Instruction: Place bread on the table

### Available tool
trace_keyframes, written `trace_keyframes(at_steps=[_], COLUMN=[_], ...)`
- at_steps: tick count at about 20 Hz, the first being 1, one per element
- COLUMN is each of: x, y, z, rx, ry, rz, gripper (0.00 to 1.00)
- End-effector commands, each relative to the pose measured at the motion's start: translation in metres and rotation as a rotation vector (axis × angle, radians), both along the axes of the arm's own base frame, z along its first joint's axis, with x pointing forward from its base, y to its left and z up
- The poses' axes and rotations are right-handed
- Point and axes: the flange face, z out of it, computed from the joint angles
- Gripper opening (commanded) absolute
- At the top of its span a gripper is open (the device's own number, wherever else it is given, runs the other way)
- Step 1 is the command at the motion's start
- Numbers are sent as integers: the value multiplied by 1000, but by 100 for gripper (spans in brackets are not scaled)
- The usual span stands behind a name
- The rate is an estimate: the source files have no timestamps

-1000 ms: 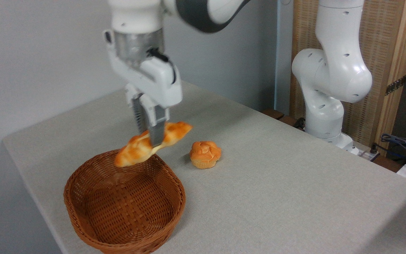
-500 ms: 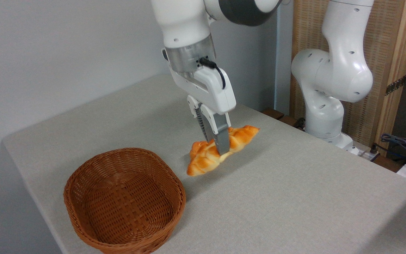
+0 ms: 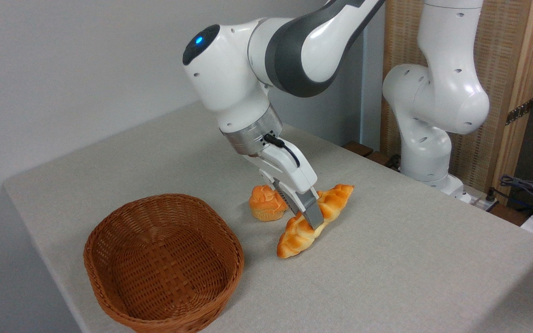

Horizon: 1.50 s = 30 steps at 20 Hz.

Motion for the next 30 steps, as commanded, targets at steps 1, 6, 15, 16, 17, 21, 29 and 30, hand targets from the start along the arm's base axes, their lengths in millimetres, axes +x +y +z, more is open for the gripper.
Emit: trace_keyframes(at_steps=[1, 6, 15, 16, 17, 21, 29, 30], x=[3, 9, 9, 10, 10, 31, 78, 78], y=[0, 2, 3, 3, 3, 4, -6, -10], z=[10, 22, 24, 25, 26, 69, 132, 134], rx=[21, 20, 19, 19, 18, -1, -99, -100], ry=[-23, -50, -54, -57, -60, -154, -287, -291], rz=[10, 17, 17, 17, 16, 22, 98, 93], gripper=[100, 100, 100, 100, 100, 100, 100, 100])
